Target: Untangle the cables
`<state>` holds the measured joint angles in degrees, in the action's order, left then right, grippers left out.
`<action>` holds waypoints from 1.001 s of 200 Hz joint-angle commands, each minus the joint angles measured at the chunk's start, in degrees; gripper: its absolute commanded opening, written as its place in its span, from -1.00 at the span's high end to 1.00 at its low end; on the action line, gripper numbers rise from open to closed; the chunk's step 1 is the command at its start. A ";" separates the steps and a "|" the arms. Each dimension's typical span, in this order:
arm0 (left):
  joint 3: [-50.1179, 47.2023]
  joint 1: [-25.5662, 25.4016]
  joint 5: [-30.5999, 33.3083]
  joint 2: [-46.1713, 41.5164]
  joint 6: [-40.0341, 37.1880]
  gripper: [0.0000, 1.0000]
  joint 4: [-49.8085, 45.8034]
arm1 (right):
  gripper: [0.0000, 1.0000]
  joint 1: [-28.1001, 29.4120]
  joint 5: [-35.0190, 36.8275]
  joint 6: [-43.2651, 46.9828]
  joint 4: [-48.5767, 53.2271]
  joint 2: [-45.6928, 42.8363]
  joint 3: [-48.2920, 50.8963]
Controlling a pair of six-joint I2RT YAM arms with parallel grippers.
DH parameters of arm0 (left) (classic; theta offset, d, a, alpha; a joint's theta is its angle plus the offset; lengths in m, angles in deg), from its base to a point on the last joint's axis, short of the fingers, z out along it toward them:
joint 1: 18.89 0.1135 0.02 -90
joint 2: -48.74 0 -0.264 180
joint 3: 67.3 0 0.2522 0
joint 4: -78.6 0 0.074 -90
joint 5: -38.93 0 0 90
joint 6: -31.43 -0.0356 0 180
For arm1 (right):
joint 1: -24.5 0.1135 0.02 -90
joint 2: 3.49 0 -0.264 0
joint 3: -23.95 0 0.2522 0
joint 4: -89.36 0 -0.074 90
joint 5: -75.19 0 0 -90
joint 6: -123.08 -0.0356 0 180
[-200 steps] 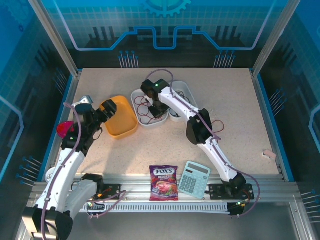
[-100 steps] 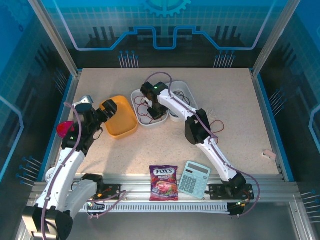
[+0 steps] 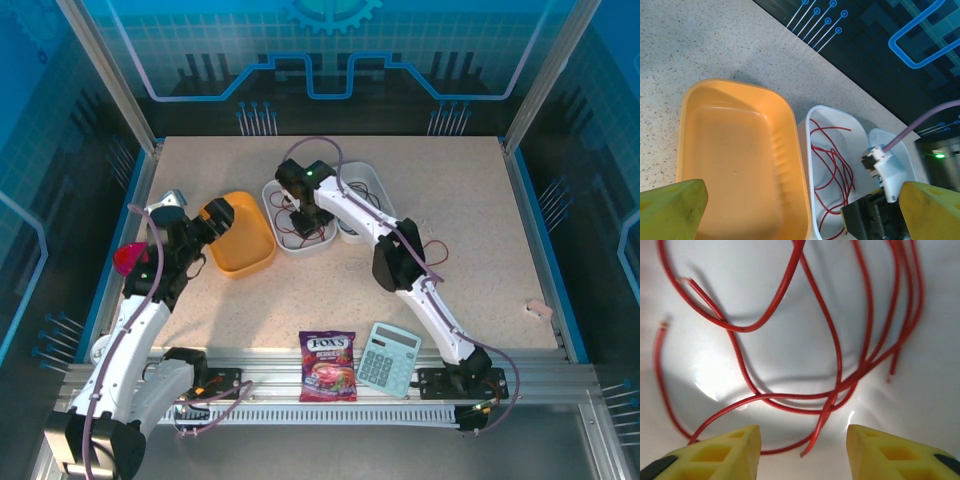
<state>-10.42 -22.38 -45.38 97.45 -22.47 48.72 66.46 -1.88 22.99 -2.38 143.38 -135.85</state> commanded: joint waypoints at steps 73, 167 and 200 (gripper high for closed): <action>0.74 0.06 -0.99 -0.68 -0.41 -0.99 0.28 | -0.10 0.56 9.42 -7.22 -4.90 -19.42 12.24; -0.44 0.06 -1.73 -2.91 -1.52 -0.98 0.26 | -0.13 -13.46 10.49 -22.94 -22.13 -65.19 73.08; -0.35 -0.03 -4.47 -3.17 -3.21 -0.98 -0.29 | -0.14 -25.27 2.82 -24.03 -25.89 -75.36 87.74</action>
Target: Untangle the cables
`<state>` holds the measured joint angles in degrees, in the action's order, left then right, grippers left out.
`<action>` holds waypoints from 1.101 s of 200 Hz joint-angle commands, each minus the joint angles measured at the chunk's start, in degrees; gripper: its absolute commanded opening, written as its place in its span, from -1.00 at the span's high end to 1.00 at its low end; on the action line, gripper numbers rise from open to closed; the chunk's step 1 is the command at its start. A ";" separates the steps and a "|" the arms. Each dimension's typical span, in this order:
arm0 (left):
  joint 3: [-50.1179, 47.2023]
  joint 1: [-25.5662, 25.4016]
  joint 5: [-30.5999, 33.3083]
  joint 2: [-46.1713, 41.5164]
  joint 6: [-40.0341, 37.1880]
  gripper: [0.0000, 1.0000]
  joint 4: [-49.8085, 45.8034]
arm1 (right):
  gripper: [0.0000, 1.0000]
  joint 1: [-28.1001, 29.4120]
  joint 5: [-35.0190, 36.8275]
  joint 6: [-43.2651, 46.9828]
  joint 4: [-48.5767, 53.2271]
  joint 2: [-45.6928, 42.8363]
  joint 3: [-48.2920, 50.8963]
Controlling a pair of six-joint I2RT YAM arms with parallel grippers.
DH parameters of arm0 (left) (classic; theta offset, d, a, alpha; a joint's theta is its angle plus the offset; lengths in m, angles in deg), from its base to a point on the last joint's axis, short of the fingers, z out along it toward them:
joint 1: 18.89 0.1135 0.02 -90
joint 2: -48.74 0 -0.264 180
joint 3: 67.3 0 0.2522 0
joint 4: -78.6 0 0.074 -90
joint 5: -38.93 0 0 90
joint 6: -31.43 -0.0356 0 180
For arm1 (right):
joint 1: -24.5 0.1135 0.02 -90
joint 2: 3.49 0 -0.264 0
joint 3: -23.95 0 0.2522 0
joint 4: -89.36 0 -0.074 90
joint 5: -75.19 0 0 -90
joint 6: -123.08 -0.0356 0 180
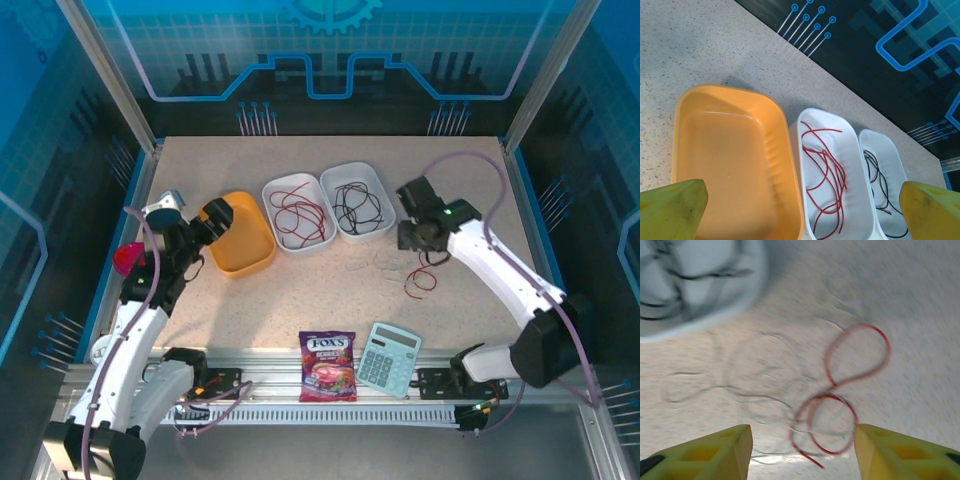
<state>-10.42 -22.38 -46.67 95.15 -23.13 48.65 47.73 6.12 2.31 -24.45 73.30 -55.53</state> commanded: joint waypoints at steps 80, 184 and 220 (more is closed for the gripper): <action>-1.56 -0.02 -3.97 -1.50 -2.40 -0.99 -0.47 | 0.15 -27.15 -12.77 5.98 -14.01 4.42 12.84; -1.69 -0.02 -2.59 -1.37 -2.48 -0.98 -0.91 | 0.27 -28.06 -13.52 10.71 -18.93 22.60 4.20; -1.72 0.02 -2.31 -1.34 -2.01 -0.98 -0.69 | 0.30 -27.12 -13.39 11.03 -18.22 25.26 2.14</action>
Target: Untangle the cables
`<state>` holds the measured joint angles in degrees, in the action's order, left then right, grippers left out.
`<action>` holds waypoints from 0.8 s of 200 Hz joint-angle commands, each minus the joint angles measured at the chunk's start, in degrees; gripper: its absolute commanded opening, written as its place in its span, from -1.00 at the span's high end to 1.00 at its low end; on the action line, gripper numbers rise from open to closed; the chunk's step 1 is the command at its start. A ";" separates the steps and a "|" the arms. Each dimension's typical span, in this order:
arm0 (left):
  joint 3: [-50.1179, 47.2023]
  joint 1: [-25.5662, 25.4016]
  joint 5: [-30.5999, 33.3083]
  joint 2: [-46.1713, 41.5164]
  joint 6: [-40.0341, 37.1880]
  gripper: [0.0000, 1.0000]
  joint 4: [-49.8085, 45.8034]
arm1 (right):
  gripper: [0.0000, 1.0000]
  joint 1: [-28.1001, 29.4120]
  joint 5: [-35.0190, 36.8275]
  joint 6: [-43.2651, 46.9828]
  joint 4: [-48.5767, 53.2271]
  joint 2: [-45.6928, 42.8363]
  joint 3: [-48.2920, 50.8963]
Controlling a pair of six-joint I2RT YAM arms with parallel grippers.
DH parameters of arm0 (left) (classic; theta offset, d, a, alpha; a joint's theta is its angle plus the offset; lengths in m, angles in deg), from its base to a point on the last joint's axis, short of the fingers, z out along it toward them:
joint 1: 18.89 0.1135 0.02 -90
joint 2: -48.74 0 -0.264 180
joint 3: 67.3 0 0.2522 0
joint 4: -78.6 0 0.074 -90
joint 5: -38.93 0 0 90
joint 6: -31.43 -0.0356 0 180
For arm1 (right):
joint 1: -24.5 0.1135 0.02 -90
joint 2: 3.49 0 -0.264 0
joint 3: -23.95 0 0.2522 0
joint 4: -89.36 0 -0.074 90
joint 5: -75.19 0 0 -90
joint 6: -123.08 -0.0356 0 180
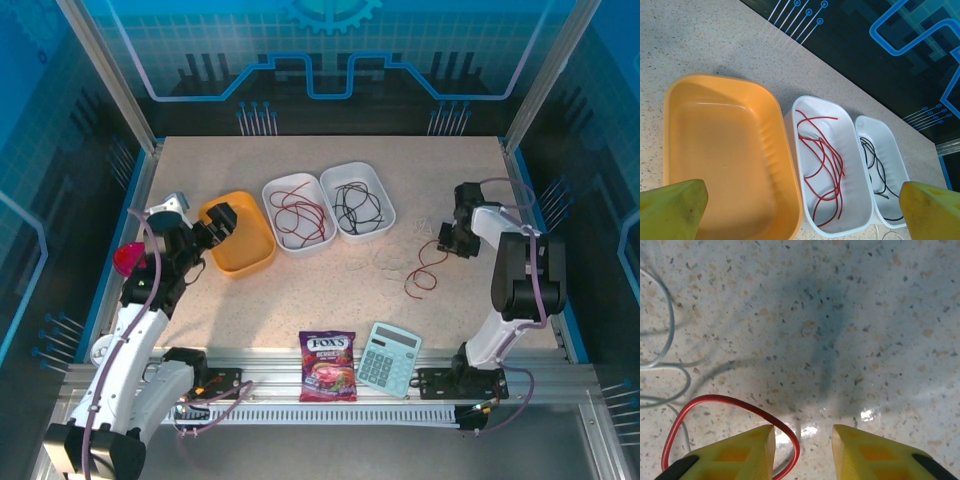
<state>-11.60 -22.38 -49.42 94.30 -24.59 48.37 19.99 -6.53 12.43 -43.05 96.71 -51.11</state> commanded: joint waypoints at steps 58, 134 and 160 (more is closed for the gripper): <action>-0.89 -0.03 0.93 -0.47 0.12 -0.98 -0.17 | 0.37 2.80 -0.54 0.47 3.69 5.26 -4.10; -0.95 0.00 0.85 -0.22 0.22 -0.99 0.38 | 0.34 4.69 -0.63 -0.03 5.07 4.98 -3.42; -0.71 -0.03 0.66 -0.17 0.10 -0.98 0.27 | 0.50 4.73 0.20 0.17 6.10 6.65 -5.08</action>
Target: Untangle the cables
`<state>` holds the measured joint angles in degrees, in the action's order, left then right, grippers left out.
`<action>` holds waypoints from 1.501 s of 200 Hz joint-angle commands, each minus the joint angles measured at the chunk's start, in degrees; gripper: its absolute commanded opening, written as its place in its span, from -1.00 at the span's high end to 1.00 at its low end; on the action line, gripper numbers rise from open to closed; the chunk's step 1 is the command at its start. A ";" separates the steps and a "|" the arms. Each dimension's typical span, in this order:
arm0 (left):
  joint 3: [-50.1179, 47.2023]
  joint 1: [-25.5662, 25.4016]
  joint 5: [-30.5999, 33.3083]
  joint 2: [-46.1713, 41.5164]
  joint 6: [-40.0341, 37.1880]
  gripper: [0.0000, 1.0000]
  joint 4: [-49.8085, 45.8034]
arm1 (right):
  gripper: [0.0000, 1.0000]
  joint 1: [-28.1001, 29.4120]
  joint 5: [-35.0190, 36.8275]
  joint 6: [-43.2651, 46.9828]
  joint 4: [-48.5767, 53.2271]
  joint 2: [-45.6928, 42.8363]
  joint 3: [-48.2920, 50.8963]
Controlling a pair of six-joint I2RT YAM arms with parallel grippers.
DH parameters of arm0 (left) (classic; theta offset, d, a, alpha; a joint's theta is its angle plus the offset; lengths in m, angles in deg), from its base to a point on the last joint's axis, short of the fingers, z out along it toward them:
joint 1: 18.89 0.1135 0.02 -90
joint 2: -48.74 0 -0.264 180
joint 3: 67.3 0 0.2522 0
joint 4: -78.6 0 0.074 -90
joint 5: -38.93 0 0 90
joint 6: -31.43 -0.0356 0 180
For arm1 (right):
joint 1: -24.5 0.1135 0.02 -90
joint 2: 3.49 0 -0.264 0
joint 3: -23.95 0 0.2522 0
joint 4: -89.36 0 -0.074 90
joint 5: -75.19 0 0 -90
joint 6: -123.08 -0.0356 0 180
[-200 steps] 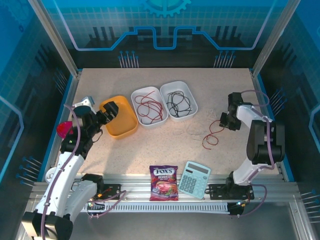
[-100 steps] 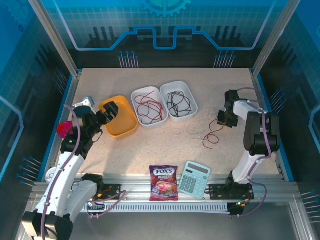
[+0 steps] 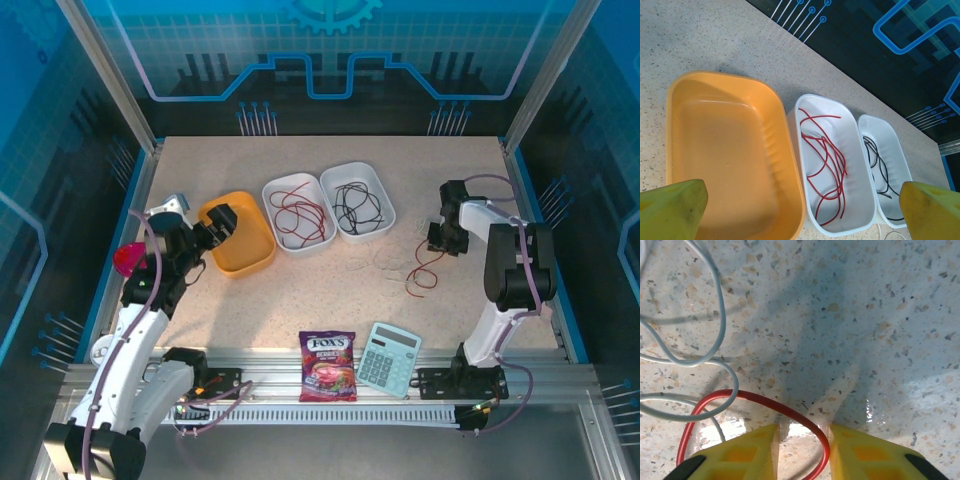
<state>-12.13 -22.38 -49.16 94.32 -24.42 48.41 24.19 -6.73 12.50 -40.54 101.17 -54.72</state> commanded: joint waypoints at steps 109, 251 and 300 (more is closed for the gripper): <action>-0.42 0.02 0.75 -0.30 0.30 -0.98 0.28 | 1.00 8.98 21.85 -0.98 13.86 -13.52 -2.19; -0.98 -0.03 -2.92 -0.56 -0.52 -0.98 1.50 | 1.00 23.96 22.04 0.76 2.78 -50.66 -2.75; -1.90 -0.41 -14.72 0.24 -2.25 -0.99 9.64 | 1.00 24.05 10.24 -1.84 -11.26 -56.64 3.45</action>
<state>-12.74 -22.40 -54.87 94.32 -24.57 51.53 47.49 10.84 12.52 -42.86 43.77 -53.67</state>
